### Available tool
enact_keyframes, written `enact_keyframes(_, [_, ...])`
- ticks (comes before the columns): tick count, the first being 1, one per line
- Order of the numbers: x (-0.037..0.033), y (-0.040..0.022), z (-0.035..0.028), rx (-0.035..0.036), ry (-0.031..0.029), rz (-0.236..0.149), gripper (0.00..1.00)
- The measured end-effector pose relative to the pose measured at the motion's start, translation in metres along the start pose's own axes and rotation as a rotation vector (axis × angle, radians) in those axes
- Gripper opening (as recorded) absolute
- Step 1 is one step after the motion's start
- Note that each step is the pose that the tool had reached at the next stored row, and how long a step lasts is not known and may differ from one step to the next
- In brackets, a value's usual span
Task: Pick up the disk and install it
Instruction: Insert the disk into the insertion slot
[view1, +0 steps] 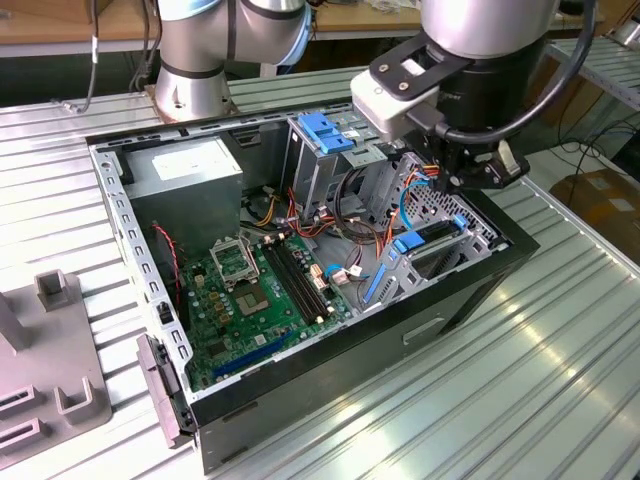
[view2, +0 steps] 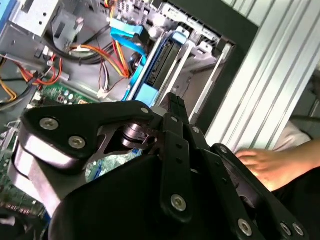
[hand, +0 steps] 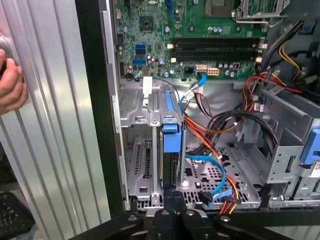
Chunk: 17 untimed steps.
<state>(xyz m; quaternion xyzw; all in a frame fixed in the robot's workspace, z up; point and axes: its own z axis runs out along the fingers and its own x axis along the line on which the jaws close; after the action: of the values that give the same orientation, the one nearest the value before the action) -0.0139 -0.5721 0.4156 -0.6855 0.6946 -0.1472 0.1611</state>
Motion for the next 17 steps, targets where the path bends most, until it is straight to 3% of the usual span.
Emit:
enact_keyframes(6, [-0.0001,-0.0122,0.0057,-0.1122,0.002,0.002,0.1])
enact_keyframes(7, [-0.0001,-0.0149,0.007,-0.1367,0.0024,0.002,0.1])
enact_keyframes(8, [-0.0001,-0.017,0.0081,-0.1508,0.0023,0.003,0.1])
enact_keyframes(12, [-0.0003,-0.0298,0.014,-0.1786,0.0022,0.003,0.1])
enact_keyframes(17, [-0.0004,-0.0413,0.0193,-0.2231,0.0028,0.004,0.1])
